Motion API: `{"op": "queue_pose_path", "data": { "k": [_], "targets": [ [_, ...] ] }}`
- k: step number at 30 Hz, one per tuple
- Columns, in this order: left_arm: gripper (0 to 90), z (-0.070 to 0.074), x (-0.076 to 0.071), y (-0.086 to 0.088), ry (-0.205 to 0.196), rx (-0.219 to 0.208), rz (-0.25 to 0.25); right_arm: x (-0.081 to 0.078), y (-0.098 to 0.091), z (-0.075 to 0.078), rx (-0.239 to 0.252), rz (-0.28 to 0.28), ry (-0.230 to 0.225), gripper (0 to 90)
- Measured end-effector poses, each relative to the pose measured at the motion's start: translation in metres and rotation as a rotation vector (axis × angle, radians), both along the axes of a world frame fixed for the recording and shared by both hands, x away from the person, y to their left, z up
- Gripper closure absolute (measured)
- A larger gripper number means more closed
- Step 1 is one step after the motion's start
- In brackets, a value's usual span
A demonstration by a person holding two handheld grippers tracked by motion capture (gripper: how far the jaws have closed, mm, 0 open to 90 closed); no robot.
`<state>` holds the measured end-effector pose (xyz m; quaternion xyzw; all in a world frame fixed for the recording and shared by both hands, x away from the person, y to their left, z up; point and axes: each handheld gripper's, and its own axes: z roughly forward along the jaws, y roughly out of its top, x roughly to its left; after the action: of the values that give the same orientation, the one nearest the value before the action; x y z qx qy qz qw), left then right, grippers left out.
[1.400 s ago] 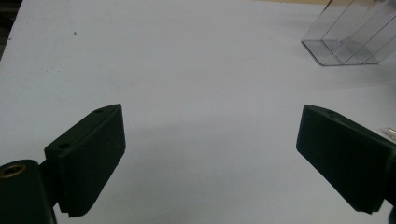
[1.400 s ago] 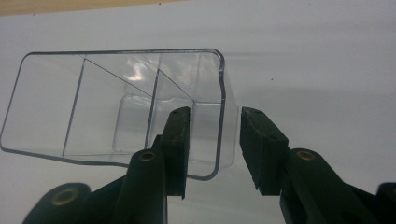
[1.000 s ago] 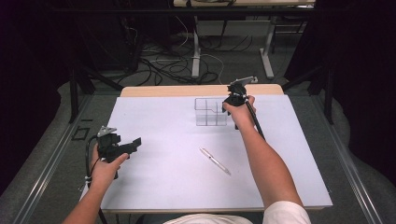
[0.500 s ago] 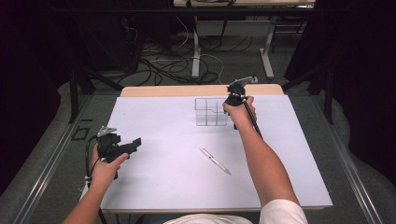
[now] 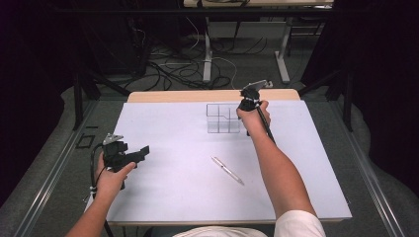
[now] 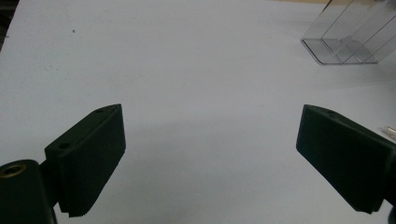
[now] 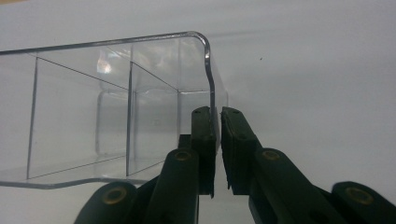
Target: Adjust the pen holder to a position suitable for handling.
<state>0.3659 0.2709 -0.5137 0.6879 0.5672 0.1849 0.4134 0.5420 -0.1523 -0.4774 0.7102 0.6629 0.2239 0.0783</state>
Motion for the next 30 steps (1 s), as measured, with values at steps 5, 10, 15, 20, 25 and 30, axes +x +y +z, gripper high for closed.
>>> {"op": "queue_pose_path", "data": {
  "k": [5, 10, 15, 20, 25, 30],
  "targets": [
    [8.3, 0.000, 0.000, 0.000, -0.002, 0.001, 0.000, 0.000, -0.001, 0.001, -0.023, -0.010, 0.010, 86.2],
    [8.3, 0.000, 0.000, 0.000, -0.003, 0.001, 0.001, 0.000, -0.005, 0.002, -0.024, -0.025, 0.018, 88.2],
    [8.3, -0.001, 0.000, 0.000, -0.001, 0.001, 0.002, -0.001, -0.009, 0.003, -0.013, -0.025, 0.026, 88.9],
    [8.3, 0.000, 0.000, 0.000, -0.003, 0.002, 0.002, -0.006, -0.009, 0.004, -0.008, -0.024, 0.020, 88.9],
    [8.3, -0.001, 0.001, 0.000, 0.001, 0.004, 0.000, -0.015, -0.009, 0.005, -0.005, -0.011, 0.022, 88.9],
    [8.3, -0.001, 0.001, -0.002, -0.001, 0.005, 0.002, -0.025, -0.010, 0.005, 0.002, -0.014, 0.029, 88.9]
  ]
}}
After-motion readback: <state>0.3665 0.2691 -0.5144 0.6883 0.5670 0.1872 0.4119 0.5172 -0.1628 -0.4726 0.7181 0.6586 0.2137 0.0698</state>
